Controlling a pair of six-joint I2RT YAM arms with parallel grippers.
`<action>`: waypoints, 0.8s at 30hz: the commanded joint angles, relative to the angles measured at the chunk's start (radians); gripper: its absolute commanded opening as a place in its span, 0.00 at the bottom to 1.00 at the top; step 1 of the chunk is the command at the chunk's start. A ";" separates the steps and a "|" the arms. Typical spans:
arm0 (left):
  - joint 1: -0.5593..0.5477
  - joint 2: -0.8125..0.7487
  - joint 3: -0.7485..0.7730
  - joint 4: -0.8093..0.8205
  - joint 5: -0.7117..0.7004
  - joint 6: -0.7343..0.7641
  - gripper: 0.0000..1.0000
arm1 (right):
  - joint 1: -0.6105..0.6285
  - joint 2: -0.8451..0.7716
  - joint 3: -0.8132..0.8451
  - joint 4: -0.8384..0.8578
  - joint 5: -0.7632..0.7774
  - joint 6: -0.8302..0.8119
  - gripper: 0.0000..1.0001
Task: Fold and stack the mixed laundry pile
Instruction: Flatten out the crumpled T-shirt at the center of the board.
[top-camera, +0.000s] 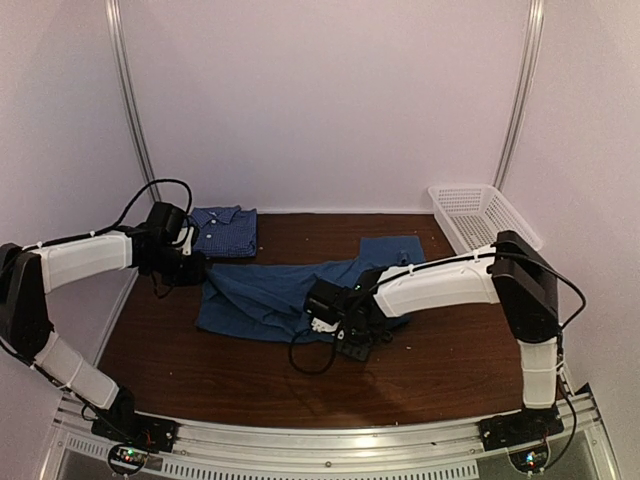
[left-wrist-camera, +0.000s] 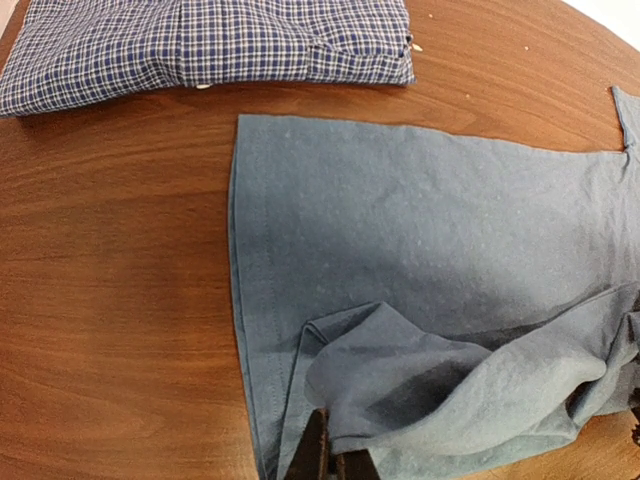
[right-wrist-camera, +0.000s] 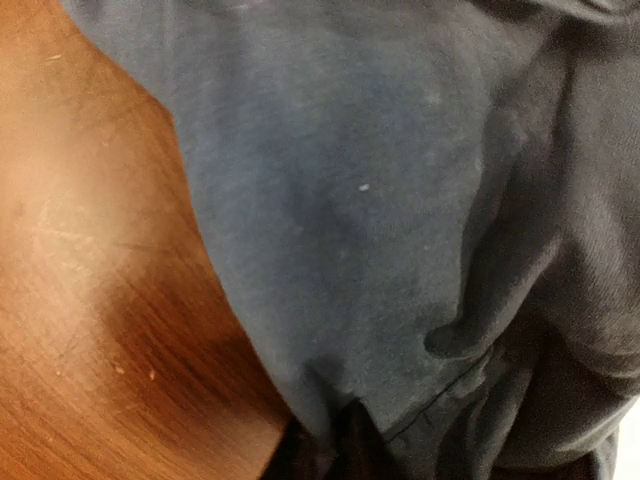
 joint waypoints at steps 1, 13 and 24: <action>0.008 -0.011 0.035 0.018 0.005 0.007 0.00 | 0.003 0.037 -0.006 -0.070 0.077 0.040 0.00; 0.012 -0.228 0.235 -0.158 -0.138 0.129 0.00 | -0.336 -0.627 0.145 0.099 -0.445 0.200 0.00; 0.012 -0.618 0.342 -0.121 0.000 0.243 0.00 | -0.513 -0.919 0.291 0.090 -0.547 0.331 0.00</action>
